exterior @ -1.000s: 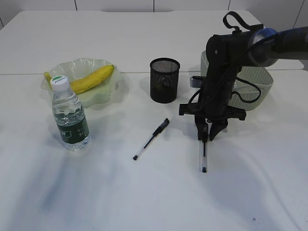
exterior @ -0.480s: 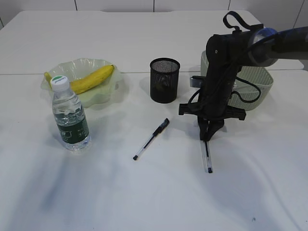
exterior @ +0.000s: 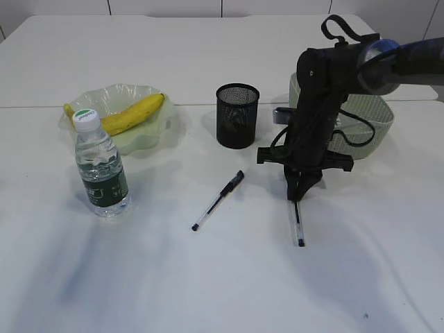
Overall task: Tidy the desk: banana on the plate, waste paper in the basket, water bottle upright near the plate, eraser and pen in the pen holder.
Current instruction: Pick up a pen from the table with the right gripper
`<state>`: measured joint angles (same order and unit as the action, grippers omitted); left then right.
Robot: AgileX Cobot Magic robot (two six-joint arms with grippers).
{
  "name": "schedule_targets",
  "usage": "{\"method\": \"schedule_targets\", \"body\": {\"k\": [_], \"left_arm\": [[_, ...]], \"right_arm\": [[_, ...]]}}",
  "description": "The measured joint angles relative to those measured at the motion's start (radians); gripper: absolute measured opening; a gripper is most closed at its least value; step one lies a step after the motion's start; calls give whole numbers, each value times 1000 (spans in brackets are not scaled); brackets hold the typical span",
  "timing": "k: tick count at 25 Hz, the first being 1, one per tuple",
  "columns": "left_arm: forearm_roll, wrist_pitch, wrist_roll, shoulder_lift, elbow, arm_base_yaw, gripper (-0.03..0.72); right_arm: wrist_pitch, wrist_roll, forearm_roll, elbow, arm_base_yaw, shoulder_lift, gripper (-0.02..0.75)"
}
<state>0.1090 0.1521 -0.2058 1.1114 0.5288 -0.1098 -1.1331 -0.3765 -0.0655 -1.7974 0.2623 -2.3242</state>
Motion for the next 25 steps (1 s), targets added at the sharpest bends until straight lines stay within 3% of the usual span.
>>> {"method": "schedule_targets", "body": {"k": [15,25], "left_arm": [[0,-2,0,0,0,0,276],[0,-4,0,0,0,0,276]], "right_arm": [[-27,0,66,-147,0,39,63],[87,1,177,-149,12,115,63]]}}
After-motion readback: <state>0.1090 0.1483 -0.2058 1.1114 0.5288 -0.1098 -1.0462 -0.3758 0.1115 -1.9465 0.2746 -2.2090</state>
